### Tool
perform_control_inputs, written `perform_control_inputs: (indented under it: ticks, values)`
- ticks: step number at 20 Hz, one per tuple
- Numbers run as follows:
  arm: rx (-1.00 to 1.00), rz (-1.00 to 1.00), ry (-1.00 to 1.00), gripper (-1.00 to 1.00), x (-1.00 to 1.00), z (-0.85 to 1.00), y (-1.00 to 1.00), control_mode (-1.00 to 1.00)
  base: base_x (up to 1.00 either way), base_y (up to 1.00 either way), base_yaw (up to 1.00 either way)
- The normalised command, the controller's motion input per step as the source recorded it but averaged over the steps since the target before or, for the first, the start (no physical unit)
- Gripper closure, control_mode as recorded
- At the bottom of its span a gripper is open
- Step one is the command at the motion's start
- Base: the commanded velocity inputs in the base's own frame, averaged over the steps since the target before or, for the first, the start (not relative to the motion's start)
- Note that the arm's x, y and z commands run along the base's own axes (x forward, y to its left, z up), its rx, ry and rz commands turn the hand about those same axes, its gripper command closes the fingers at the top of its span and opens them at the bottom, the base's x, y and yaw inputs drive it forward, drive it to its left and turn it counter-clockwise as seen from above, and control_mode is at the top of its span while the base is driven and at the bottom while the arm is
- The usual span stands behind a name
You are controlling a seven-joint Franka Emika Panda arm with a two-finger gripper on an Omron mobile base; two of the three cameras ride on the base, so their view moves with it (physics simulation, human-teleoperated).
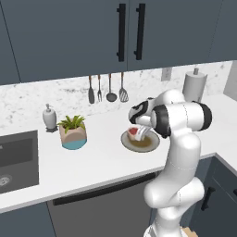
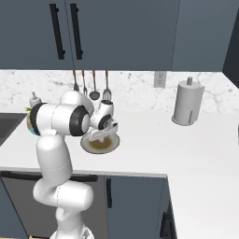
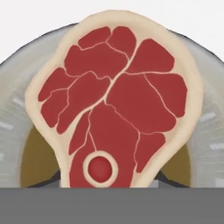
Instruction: Pick up the knife from the drawer and place it on the cutting board. Then place the meat from the plate to the cutting board.
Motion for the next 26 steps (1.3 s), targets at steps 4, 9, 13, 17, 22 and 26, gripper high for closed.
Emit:
perform_control_inputs:
  ticks: [4,9,13,17,22,26]
  values:
    - [0.0,0.02,-0.05,1.0,-0.13,-0.09,0.16,-1.0,0.0,0.0,0.0]
    - [0.01,-0.03,-0.17,1.0,-0.99,0.78,-0.07,-1.0,0.0,0.0,0.0]
    - [0.02,-0.12,-0.11,1.0,-1.0,1.0,-0.17,-1.0,0.0,0.0,0.0]
    - [0.0,-0.17,0.0,1.0,-1.0,1.0,-0.1,-1.0,0.0,0.0,0.0]
    - [0.0,-0.19,0.16,1.0,-1.0,1.0,0.0,-1.0,0.0,0.0,0.0]
    - [0.0,-0.2,0.27,1.0,-0.87,0.89,0.0,-1.0,0.0,0.0,0.0]
